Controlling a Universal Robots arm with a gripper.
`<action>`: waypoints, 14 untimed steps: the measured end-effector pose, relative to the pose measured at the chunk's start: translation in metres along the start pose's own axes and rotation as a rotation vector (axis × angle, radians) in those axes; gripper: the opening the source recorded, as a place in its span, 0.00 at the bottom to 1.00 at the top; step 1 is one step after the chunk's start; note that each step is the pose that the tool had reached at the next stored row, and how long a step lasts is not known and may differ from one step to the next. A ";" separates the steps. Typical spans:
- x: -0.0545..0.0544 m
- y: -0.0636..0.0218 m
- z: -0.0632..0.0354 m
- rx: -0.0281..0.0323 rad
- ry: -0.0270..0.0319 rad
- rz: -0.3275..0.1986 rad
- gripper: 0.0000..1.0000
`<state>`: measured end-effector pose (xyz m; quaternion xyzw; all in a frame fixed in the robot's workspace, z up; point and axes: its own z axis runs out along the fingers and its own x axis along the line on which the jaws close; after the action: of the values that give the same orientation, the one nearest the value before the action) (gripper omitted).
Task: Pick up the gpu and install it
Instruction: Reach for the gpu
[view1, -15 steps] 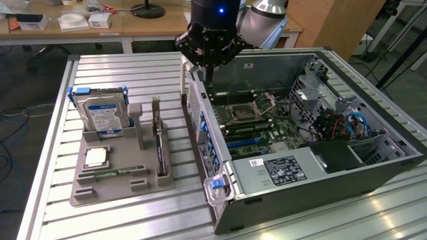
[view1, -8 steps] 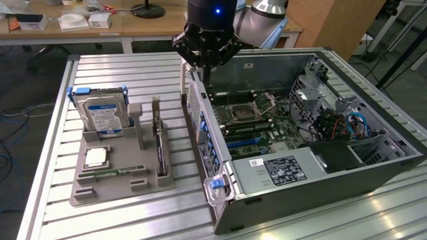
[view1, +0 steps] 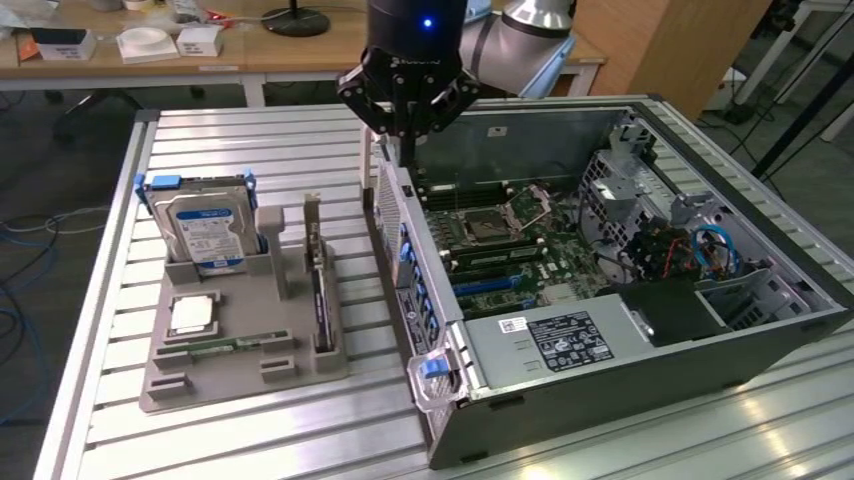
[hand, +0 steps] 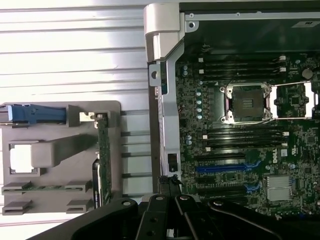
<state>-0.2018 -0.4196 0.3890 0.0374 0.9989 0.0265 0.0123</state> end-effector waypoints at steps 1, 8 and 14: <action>0.001 -0.0002 0.0000 0.0000 0.0000 0.000 0.11; 0.006 -0.0018 0.0000 0.0001 0.0000 0.000 0.11; 0.011 -0.0032 -0.0001 0.0001 0.0000 0.000 0.11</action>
<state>-0.2126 -0.4219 0.3887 0.0374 0.9989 0.0265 0.0123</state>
